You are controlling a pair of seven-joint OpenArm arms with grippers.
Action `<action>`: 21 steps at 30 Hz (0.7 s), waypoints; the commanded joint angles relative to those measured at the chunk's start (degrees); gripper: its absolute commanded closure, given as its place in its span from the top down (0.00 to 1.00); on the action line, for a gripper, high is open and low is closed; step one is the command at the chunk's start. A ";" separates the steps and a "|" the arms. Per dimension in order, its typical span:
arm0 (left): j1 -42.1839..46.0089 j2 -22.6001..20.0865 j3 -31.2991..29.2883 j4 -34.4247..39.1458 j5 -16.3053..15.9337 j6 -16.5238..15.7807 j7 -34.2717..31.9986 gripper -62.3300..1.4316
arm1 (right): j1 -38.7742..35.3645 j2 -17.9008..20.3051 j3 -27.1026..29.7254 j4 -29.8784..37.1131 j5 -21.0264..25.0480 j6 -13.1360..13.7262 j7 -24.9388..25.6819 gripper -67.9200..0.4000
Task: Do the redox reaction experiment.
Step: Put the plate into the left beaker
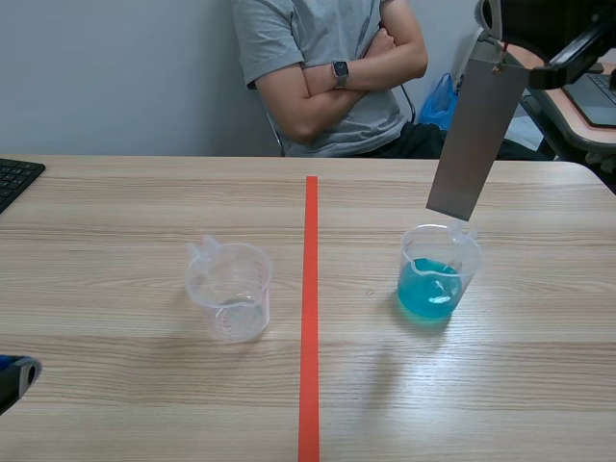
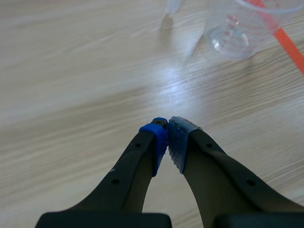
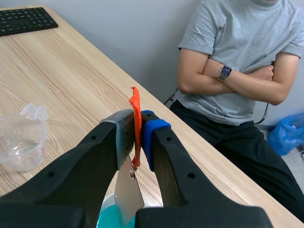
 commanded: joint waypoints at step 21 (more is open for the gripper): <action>9.94 13.97 -2.75 0.24 7.63 -0.39 -0.15 0.09 | 0.87 0.92 -0.07 0.90 0.35 -0.20 0.24 0.03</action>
